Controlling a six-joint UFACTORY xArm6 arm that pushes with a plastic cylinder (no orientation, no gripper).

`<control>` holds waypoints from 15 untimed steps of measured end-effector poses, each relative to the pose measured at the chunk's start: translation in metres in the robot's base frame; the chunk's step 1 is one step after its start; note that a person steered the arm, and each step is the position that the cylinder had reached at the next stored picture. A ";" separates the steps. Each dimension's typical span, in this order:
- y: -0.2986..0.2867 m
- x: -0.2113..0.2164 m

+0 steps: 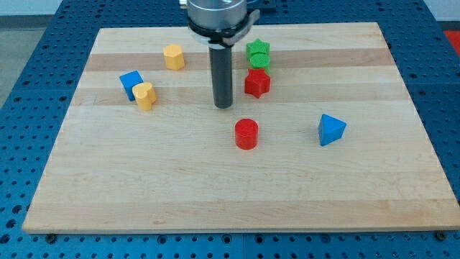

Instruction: Touch the left side of the red star

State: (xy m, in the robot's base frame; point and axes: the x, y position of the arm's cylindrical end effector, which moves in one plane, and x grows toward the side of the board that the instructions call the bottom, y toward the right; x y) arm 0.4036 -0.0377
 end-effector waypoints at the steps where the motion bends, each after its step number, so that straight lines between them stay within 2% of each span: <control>1: -0.007 -0.015; 3: -0.007 -0.037; 15: 0.033 -0.035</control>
State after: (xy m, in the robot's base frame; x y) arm 0.3685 -0.0043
